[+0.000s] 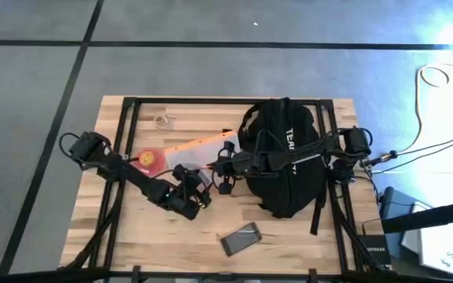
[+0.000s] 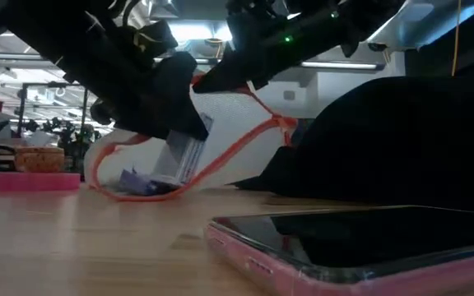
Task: Unpack backpack
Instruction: Put the blue game card deck into the transparent white zip bag
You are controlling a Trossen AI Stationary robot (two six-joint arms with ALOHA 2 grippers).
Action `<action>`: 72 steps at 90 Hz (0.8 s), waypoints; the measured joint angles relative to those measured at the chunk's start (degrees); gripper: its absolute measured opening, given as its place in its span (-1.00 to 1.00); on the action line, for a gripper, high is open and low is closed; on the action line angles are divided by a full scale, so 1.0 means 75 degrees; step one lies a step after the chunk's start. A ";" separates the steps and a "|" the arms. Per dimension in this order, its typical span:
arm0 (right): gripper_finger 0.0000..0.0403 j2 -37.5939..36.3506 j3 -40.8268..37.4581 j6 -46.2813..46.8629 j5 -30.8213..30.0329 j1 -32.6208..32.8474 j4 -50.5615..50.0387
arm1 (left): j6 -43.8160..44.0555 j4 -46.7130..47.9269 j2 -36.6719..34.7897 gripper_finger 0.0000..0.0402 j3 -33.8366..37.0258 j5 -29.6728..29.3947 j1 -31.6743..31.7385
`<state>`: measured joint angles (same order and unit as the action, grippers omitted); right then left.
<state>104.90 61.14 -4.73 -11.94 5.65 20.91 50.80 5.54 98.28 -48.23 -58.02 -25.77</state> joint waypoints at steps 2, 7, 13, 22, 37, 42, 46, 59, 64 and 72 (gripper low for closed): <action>-1.00 0.0000 0.0000 0.0000 0.0000 0.0000 0.0003 | 0.0012 0.0000 0.0000 0.59 0.0000 -0.0004 0.0005; -1.00 0.0000 0.0000 0.0002 0.0020 0.0000 0.0000 | 0.0112 -0.0003 0.0000 0.60 0.0000 -0.0005 0.0042; -1.00 0.0000 0.0000 0.0003 0.0084 0.0000 0.0000 | 0.0331 -0.0010 0.0000 0.63 0.0000 -0.0003 0.0087; -1.00 0.0000 0.0000 0.0012 0.0176 0.0000 -0.0009 | 0.0609 -0.0012 0.0000 0.73 -0.0003 0.0160 0.0222; -1.00 0.0000 0.0000 0.0026 0.0198 0.0000 -0.0020 | 0.0575 -0.0020 -0.0014 0.92 -0.0009 0.0522 0.0422; -1.00 0.0000 0.0000 0.0026 0.0198 0.0000 -0.0020 | 0.0466 -0.0044 -0.0040 0.95 -0.0009 0.0610 0.0436; -1.00 0.0000 0.0000 0.0026 0.0198 0.0000 -0.0018 | 0.0264 -0.0060 -0.0047 0.96 -0.0027 0.0645 0.0433; -1.00 0.0000 0.0000 0.0026 0.0201 0.0000 -0.0041 | -0.1076 -0.0055 -0.0047 0.96 -0.0176 0.0966 0.0108; -1.00 0.0000 0.0003 0.0026 0.0204 0.0002 -0.0104 | -0.1753 -0.0051 -0.0047 0.96 -0.0299 0.1204 -0.0072; -1.00 0.0000 0.0003 0.0026 0.0202 0.0000 -0.0205 | -0.2772 -0.0178 -0.0053 0.95 -0.0475 0.1630 -0.0334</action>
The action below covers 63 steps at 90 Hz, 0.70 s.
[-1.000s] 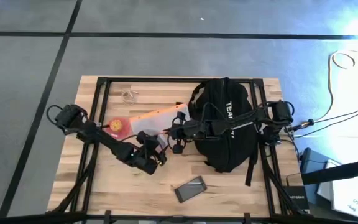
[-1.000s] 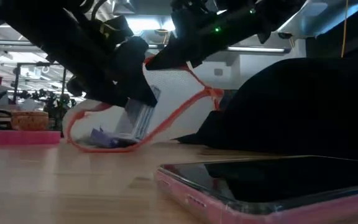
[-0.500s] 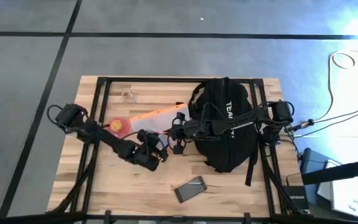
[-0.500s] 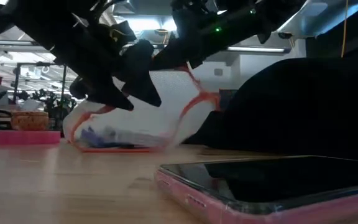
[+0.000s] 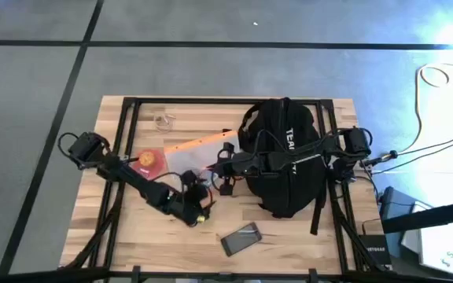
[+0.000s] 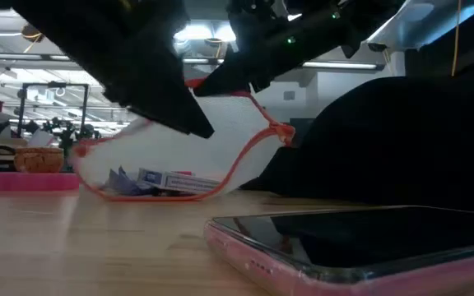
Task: Unpack backpack
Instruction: Put the blue game card deck into the transparent white zip bag
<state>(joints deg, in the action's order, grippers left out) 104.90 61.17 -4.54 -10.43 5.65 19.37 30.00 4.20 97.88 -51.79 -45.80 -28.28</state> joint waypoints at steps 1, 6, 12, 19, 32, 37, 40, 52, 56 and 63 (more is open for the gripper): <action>-1.00 0.0000 0.0000 0.0000 -0.0004 0.0000 -0.0002 | -0.0102 -0.0036 -0.0002 0.95 -0.0008 0.0057 -0.0023; -1.00 0.0000 0.0000 0.0000 -0.0037 0.0000 -0.0005 | -0.0389 -0.0116 -0.0005 0.94 -0.0008 0.0427 -0.0096; -1.00 0.0000 0.0000 0.0000 -0.0059 0.0000 -0.0002 | -0.0348 0.0140 -0.0005 0.89 -0.0006 0.0925 -0.0095; -1.00 0.0000 0.0000 0.0000 -0.0067 0.0000 -0.0002 | 0.0014 0.0475 -0.0005 0.76 -0.0006 0.1142 -0.0059; -1.00 0.0000 0.0000 0.0000 -0.0074 0.0000 -0.0005 | 0.0319 0.0925 -0.0005 0.36 -0.0003 0.1133 -0.0035; -1.00 0.0000 0.0000 0.0000 -0.0080 0.0000 -0.0005 | 0.0406 0.1039 -0.0005 0.16 -0.0003 0.1253 0.0001; -1.00 0.0000 0.0000 0.0000 -0.0086 0.0000 -0.0008 | 0.0442 0.1080 -0.0005 0.02 -0.0003 0.1396 0.0038; -1.00 0.0000 0.0000 0.0000 -0.0127 -0.0003 -0.0040 | 0.0619 0.1358 -0.0005 -0.56 -0.0003 0.1714 0.0193; -1.00 0.0000 0.0000 0.0000 -0.0130 -0.0003 -0.0040 | 0.0714 0.1576 -0.0005 -0.75 -0.0003 0.1732 0.0237; -1.00 0.0000 0.0000 0.0000 -0.0130 -0.0003 -0.0040 | 0.0890 0.2003 -0.0005 -0.94 -0.0003 0.1736 0.0317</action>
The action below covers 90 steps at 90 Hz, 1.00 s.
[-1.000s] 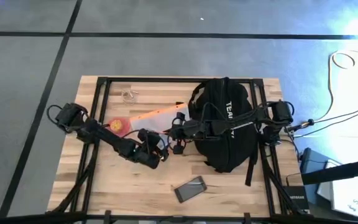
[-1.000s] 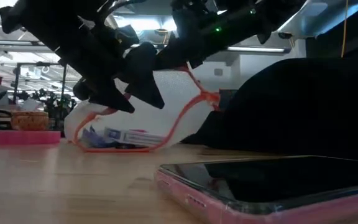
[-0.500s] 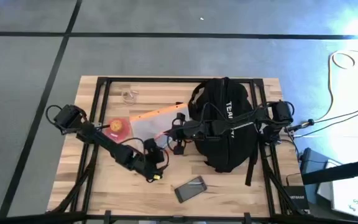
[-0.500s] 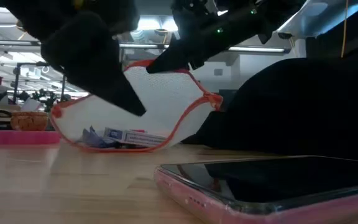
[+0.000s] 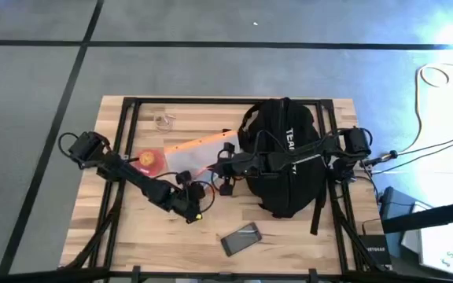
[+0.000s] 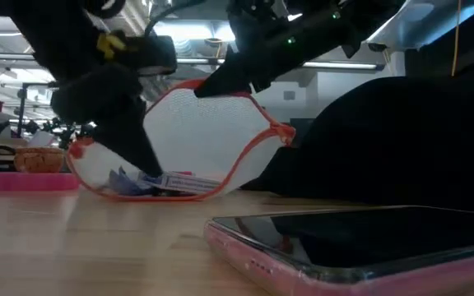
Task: Unpack backpack
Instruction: Put the blue game card deck into the transparent white zip bag
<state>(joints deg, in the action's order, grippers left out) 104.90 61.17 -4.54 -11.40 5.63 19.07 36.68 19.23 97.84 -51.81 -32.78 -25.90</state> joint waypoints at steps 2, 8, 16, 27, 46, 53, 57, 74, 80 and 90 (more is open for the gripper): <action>-1.00 0.0000 0.0000 0.0000 0.0000 0.0000 0.0000 | 0.0063 0.0122 0.0000 -0.95 0.0000 0.0005 0.0023; -1.00 0.0000 0.0000 0.0000 0.0000 -0.0003 -0.0003 | 0.0252 0.0407 0.0000 -0.97 0.0003 0.0024 0.0096; -1.00 0.0000 0.0000 0.0000 0.0000 -0.0003 0.0000 | 0.0288 0.0551 0.0000 -0.99 0.0003 0.0024 0.0159; -1.00 0.0000 0.0000 -0.0002 0.0000 -0.0003 0.0003 | 0.0197 0.0541 0.0000 -1.00 0.0003 0.0027 0.0267; -1.00 0.0000 0.0000 -0.0026 -0.0002 -0.0003 0.0070 | -0.0057 0.0260 0.0000 -1.00 0.0150 -0.0142 0.0597; -1.00 0.0000 0.0000 -0.0026 -0.0003 -0.0006 0.0064 | -0.0010 0.0084 0.0000 -1.00 0.0234 -0.0274 0.0727; -1.00 0.0000 0.0000 -0.0028 -0.0006 -0.0004 0.0060 | 0.0146 0.0106 0.0008 -1.00 0.0248 -0.0405 0.0802; -1.00 0.0000 0.0000 -0.0032 -0.0006 -0.0003 0.0052 | 0.0245 0.0113 0.0015 -1.00 0.0251 -0.0632 0.0997; -1.00 0.0000 0.0000 -0.0032 -0.0006 -0.0003 0.0051 | 0.0243 0.0113 0.0017 -1.00 0.0251 -0.0632 0.1013; -1.00 0.0000 0.0000 -0.0032 -0.0003 -0.0003 0.0052 | 0.0237 0.0116 0.0020 -1.00 0.0251 -0.0632 0.1010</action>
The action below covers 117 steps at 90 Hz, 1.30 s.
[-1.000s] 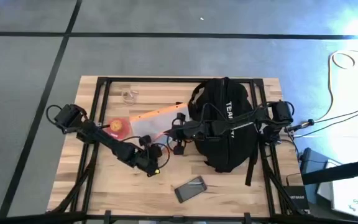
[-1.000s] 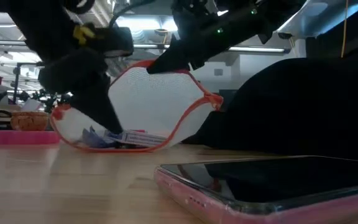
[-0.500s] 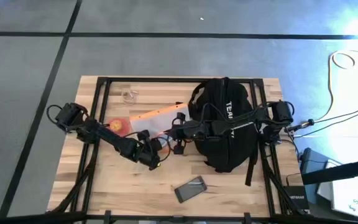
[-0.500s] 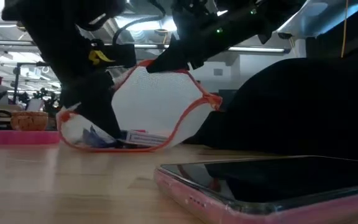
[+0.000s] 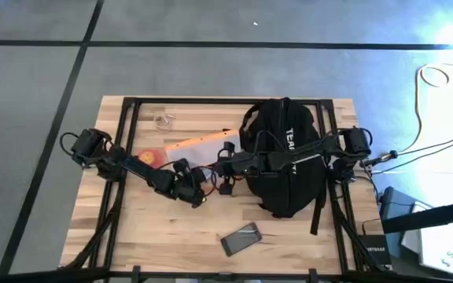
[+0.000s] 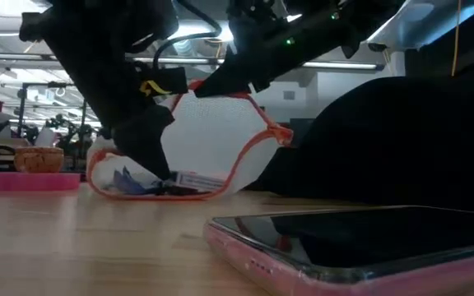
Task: Unpack backpack
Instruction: Put the blue game card deck into the transparent white zip bag
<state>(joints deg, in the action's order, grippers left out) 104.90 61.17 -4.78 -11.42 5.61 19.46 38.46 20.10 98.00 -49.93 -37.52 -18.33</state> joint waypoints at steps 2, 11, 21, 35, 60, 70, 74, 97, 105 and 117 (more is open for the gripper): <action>-1.00 0.0000 0.0000 -0.0003 -0.0003 0.0000 0.0000 | 0.0003 0.0000 0.0000 -1.00 0.0000 0.0000 -0.0001; -1.00 0.0000 0.0000 -0.0003 -0.0003 0.0000 0.0000 | 0.0015 0.0000 0.0000 -1.00 0.0000 0.0000 -0.0023; -1.00 0.0000 0.0000 -0.0005 0.0000 0.0000 0.0001 | 0.0015 0.0000 0.0000 -1.00 0.0000 0.0000 -0.0020; -1.00 0.0000 0.0000 -0.0004 0.0000 0.0003 0.0000 | 0.0015 -0.0011 0.0000 -1.00 0.0000 0.0000 -0.0020; -1.00 0.0000 0.0000 -0.0006 0.0002 0.0003 0.0003 | 0.0078 -0.0438 0.0000 -1.00 0.0000 -0.0563 0.0012; -1.00 0.0000 0.0000 -0.0006 0.0002 0.0006 0.0008 | 0.0249 -0.0710 0.0000 -1.00 0.0000 -0.0930 0.0089; -1.00 0.0000 0.0000 -0.0004 0.0003 0.0006 0.0006 | 0.0260 -0.0790 0.0000 -1.00 0.0000 -0.0986 0.0141; -1.00 0.0000 0.0000 -0.0006 0.0003 0.0006 -0.0004 | -0.0554 -0.1255 -0.0145 -1.00 0.0015 -0.0967 -0.0084; -1.00 0.0000 0.0000 -0.0006 0.0006 0.0006 -0.0031 | -0.1783 -0.2055 -0.0293 -1.00 -0.0019 -0.0833 -0.0493; -1.00 0.0000 -0.0003 -0.0024 0.0006 0.0006 0.0003 | -0.2373 -0.1648 -0.0129 -1.00 -0.0005 0.0038 -0.0506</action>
<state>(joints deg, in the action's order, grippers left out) 104.90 61.14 -4.95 -11.38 5.65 19.49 20.66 7.74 97.03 -49.97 -37.23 -22.12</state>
